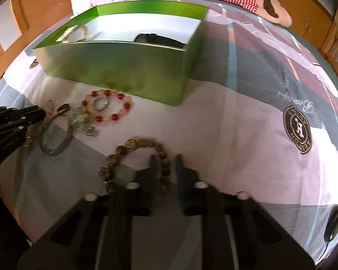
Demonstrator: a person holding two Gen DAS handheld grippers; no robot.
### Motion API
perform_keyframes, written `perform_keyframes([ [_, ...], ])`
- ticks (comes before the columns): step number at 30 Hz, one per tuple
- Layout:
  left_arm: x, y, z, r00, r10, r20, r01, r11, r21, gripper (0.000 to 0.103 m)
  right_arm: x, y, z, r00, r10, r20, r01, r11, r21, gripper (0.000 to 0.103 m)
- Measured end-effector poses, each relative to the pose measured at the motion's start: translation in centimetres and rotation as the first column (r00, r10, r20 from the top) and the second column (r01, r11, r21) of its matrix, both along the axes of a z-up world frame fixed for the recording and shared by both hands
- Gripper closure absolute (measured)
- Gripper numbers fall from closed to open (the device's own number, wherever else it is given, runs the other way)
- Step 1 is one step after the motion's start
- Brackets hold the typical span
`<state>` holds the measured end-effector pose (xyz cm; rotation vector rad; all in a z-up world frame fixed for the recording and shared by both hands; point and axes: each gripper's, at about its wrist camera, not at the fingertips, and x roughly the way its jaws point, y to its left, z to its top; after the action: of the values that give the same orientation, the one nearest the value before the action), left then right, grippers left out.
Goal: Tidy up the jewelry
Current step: 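Grasp the pink bead bracelet with the left tool while the right tool grasps the brown bead bracelet, then drop both bead bracelets into the green box and open both tools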
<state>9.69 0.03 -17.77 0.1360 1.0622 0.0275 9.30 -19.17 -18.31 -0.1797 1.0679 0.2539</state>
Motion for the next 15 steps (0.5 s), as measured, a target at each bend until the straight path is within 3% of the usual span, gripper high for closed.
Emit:
perform_keyframes([
  [4,0.0,0.3,0.6,1.0,0.008,-0.004,-0.008,0.999,-0.031,0.095,-0.1,0.1,0.5,1.0,0.0,0.005,0.0,1.0,0.022,0.095],
  [7,-0.5,0.5,1.7,1.0,0.015,0.023,-0.014,0.999,-0.047,0.095,-0.6,0.0,2.5,0.998,-0.005,0.057,0.003,0.999,0.039,0.095],
  [15,-2.6,-0.9,9.0,0.988,-0.047,0.147,0.058,0.996,-0.068,0.095,-4.0,0.6,12.1,0.966,0.021,0.257,-0.059,0.988,0.141,0.095],
])
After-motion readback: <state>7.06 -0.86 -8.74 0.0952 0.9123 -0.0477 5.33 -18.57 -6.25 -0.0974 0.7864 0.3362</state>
